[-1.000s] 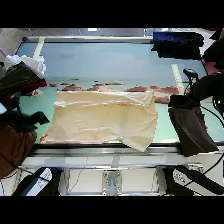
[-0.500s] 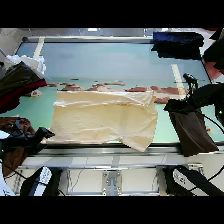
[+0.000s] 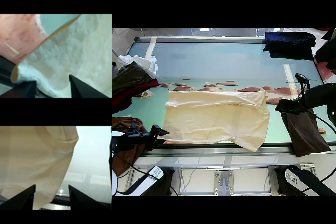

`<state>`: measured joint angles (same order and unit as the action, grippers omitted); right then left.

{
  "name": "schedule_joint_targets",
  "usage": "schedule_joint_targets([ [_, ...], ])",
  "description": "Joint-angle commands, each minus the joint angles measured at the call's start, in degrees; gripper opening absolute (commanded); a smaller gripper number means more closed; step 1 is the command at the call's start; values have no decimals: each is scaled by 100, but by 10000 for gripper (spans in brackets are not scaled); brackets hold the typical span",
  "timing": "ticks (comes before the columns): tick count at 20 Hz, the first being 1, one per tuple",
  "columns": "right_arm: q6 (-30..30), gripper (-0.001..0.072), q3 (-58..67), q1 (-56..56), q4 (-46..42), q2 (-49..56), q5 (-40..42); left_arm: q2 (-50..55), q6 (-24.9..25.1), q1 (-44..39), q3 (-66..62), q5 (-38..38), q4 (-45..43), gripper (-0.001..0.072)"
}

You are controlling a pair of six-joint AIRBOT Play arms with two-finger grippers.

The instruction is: Fold the shirts.

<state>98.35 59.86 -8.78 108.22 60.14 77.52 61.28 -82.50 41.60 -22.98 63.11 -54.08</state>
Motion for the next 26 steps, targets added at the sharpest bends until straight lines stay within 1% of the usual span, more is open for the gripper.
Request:
schedule_joint_targets([
  [1, -31, 426, 2, -4, -22, -247, 114, 223, 94, -107, -9, -350, 234, 307],
  [2, -31, 409, 2, -4, -63, -382, 125, 197, 114, -107, -7, -343, 232, 176],
  [3, -31, 410, 2, -4, -173, -542, 177, 164, 212, -107, -9, -306, 232, 43],
  [4, -31, 416, 0, -4, -337, -684, 273, 118, 297, -107, -11, -247, 232, 16],
  [7, -33, 417, -280, -17, -951, -837, 975, -70, 417, -103, -13, -144, 229, 16],
  [8, -33, 417, -621, -17, -870, -817, 1045, -129, 417, -103, -13, -125, 232, 15],
  [10, -28, 416, -1628, -15, -42, -713, 841, -258, 551, -103, -15, -61, 232, 15],
  [12, -2, 417, -2691, -15, 918, -481, 439, -374, 566, -103, -15, -7, 232, 16],
  [13, 28, 451, -3150, -15, 1351, -332, 195, -426, 566, -103, -15, 17, 232, 15],
  [14, 87, 518, -3517, -9, 1810, -195, -26, -476, 566, -103, -15, 42, 234, 15],
  [15, 188, 521, -3770, -9, 2146, -101, -229, -520, 566, -103, -17, 59, 232, 16],
  [16, 195, 521, -3952, -9, 2291, -42, -411, -551, 566, -103, -17, 68, 232, 15],
  [18, 188, 521, -4105, -9, 2299, 4, -645, -579, 564, -103, -17, 79, 232, 15],
  [23, 173, 516, -4111, -7, 2385, 46, -785, -577, 566, -103, -15, 79, 232, 15],
  [26, 164, 514, -4142, 402, 2430, 354, -866, -577, 566, -103, -15, 79, 232, 15],
])
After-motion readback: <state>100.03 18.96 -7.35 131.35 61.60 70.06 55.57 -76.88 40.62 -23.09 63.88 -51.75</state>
